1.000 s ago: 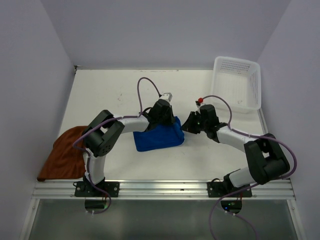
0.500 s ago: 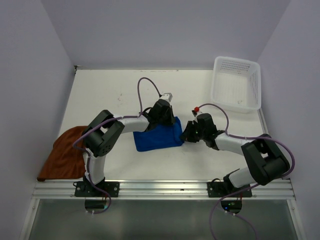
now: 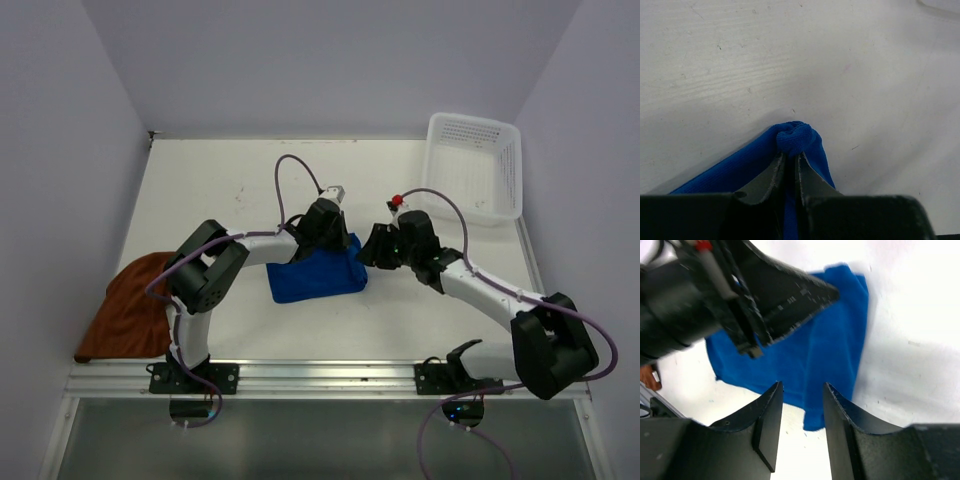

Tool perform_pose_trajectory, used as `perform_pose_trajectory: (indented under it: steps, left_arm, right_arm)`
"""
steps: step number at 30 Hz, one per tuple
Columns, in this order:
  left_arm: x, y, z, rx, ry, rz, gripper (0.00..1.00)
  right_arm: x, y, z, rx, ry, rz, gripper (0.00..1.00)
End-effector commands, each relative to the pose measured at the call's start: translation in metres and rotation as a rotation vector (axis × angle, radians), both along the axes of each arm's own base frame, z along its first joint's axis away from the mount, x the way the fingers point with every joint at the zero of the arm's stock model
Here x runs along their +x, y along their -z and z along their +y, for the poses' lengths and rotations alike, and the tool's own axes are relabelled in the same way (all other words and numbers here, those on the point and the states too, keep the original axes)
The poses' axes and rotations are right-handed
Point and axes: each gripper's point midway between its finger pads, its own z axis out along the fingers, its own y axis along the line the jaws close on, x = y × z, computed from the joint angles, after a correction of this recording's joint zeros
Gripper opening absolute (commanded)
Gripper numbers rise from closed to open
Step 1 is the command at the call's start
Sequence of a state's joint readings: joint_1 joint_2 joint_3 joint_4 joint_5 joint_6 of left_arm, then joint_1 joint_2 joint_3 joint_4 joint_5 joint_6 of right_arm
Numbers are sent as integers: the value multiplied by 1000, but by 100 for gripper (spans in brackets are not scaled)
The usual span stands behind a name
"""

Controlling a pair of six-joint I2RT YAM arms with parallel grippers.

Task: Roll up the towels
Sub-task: Roll the towel

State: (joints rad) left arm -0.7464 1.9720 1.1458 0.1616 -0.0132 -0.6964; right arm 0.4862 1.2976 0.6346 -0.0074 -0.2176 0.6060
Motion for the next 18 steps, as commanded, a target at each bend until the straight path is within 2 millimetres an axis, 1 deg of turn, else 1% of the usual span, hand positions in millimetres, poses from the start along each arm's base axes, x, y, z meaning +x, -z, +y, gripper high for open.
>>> perform_pose_trajectory:
  steps: [1, 4, 7, 9, 10, 11, 14, 16, 17, 18]
  left_arm:
    - [2, -1, 13, 27, -19, -9, 1]
    - [1, -1, 11, 23, -17, -7, 1]
    - [2, -3, 11, 21, -16, -9, 1]
    - [2, -4, 11, 20, -14, -11, 1]
    - [3, -4, 11, 24, -13, -12, 1]
    - [3, -4, 12, 25, -16, -13, 1]
    - [3, -4, 13, 30, -17, -13, 1]
    - [2, -3, 13, 33, -16, -11, 1]
    - [2, -3, 13, 35, -17, -11, 1]
    - [3, -3, 14, 37, -19, -13, 1]
  right_arm:
    - [7, -17, -1, -28, 4, -26, 42]
    - [8, -7, 0, -32, 8, -6, 48]
    - [8, 7, -2, -41, 21, 18, 52]
    - [7, 15, -1, -39, 22, 33, 53]
    - [5, 23, -1, -46, 19, 56, 53]
    - [8, 23, 2, -32, 13, 47, 54]
    - [7, 36, 4, -39, 4, 72, 54]
    - [6, 43, 2, -52, 3, 81, 55]
    - [3, 52, 0, -66, 3, 98, 56]
    - [2, 55, -1, -76, 1, 101, 56]
